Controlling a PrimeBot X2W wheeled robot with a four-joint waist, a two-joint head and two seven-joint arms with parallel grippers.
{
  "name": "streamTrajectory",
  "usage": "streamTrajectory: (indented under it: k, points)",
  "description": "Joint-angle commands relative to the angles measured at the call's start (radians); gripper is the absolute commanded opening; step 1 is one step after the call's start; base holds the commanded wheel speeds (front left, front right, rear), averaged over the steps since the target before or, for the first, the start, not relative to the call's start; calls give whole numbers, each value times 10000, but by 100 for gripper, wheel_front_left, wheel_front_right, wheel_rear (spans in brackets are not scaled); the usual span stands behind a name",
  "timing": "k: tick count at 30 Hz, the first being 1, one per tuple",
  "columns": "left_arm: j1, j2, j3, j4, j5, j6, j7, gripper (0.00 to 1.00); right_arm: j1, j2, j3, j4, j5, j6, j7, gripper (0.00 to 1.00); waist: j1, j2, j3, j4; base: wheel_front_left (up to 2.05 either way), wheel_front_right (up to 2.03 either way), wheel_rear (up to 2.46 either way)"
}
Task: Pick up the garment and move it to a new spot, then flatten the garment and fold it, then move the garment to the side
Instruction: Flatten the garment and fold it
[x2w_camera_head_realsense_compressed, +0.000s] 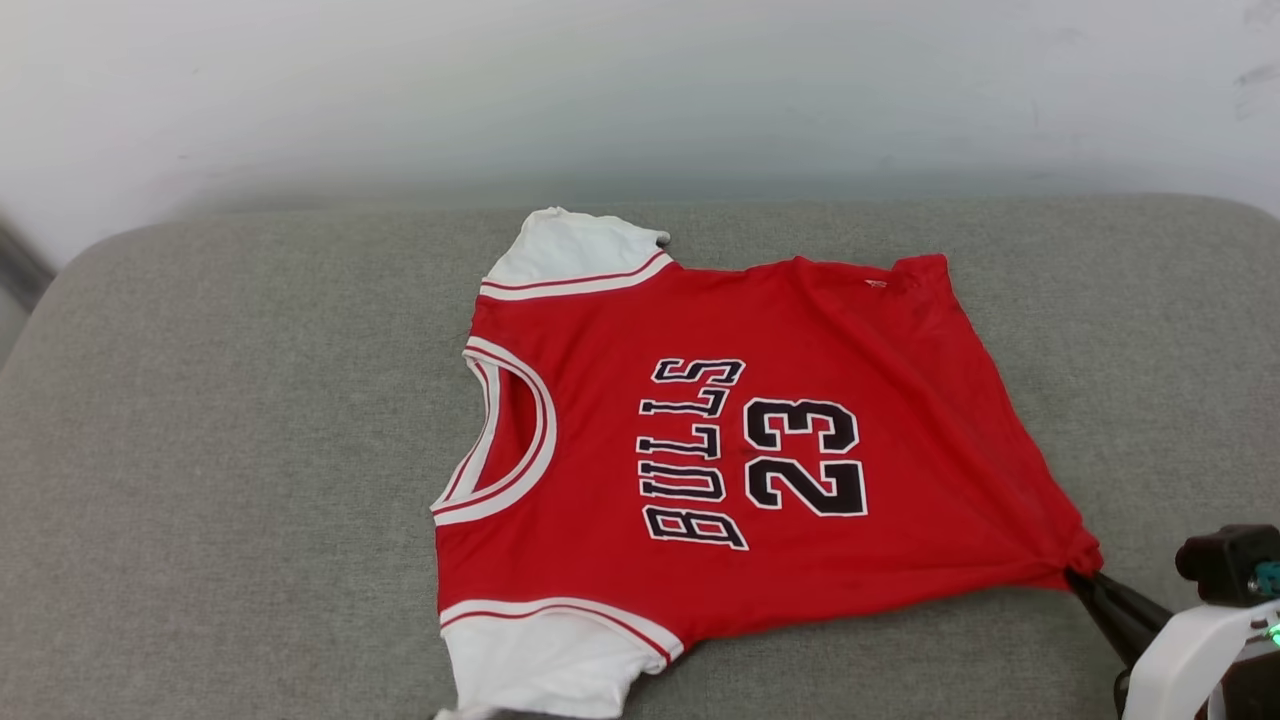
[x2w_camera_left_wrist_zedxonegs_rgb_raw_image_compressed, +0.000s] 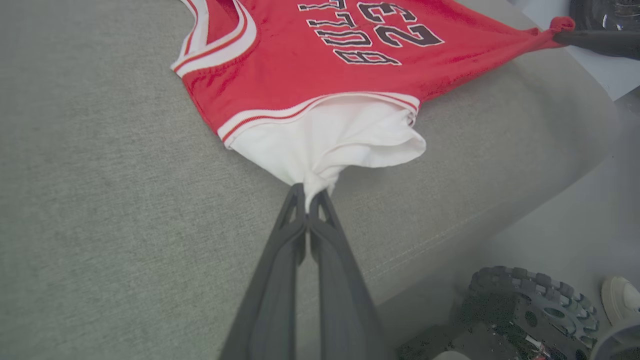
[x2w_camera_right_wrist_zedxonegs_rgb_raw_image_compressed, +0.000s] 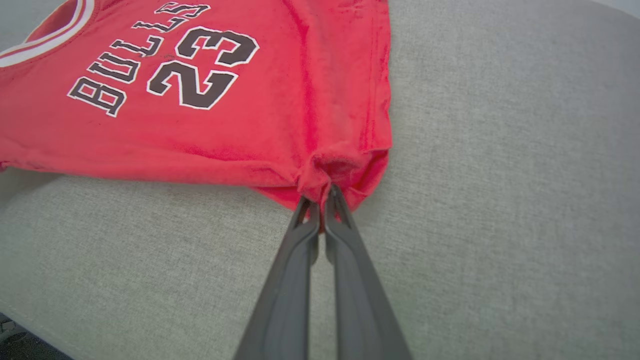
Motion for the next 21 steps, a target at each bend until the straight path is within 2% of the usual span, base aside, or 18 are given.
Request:
streamTrajectory:
  k: [1, 12, 21]
  points:
    - [13, -6, 163, -207, -44, 131, -121, 0, 333, 171, -207, -289, -30, -7, 30, 0, 3, 0, -67, -37, 0, 0, 0]
    - [-1312, -11, 633, -1098, 110, 132, -489, 0, 601, 642, -1106, -1520, -512, -7, 1071, 0, 3, 0, -56, -274, 0, 0, 0]
    - [-2902, -60, 686, -720, 259, -89, -619, 0, -446, 619, -1312, -1833, -785, -7, 1849, 0, 3, 0, 974, -226, 0, 0, 0]
